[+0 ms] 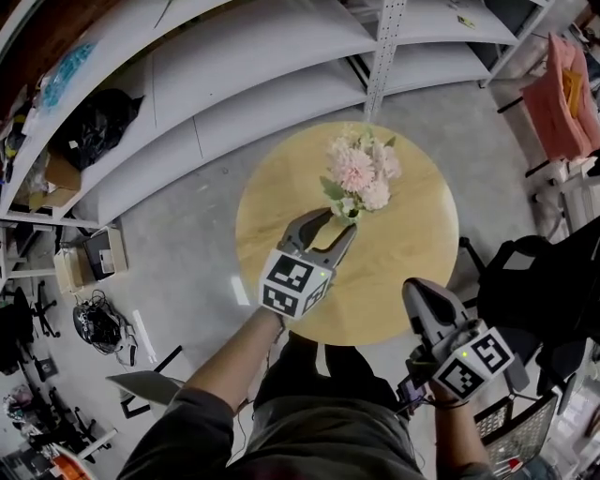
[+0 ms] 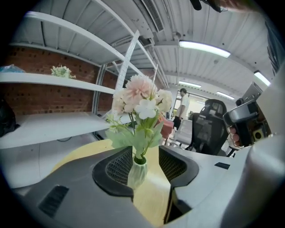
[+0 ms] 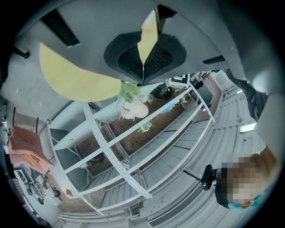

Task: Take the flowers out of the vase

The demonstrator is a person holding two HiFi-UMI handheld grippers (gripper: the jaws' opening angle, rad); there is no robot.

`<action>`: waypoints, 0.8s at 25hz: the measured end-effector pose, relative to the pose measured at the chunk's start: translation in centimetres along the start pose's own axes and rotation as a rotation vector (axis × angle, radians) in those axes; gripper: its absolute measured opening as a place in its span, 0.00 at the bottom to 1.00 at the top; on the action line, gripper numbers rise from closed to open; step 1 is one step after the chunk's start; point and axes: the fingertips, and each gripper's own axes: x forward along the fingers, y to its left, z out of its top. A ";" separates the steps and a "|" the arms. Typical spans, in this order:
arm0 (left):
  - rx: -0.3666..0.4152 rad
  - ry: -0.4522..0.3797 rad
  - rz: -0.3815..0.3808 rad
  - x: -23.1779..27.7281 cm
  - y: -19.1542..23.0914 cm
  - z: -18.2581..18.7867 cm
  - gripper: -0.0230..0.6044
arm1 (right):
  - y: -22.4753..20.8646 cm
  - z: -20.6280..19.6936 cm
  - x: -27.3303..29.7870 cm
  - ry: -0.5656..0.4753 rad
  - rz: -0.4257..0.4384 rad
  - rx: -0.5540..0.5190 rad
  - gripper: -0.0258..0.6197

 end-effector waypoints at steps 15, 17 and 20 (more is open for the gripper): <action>0.023 0.052 -0.023 4.9 1.4 -3.0 0.49 | -3.5 -3.2 0.7 0.063 -0.068 0.063 0.06; 0.026 0.050 -0.025 5.2 1.6 -2.9 0.50 | -3.6 -3.3 0.7 0.068 -0.072 0.063 0.06; 0.027 0.042 -0.019 5.7 1.8 -2.6 0.50 | -4.1 -3.5 0.4 0.074 -0.082 0.066 0.06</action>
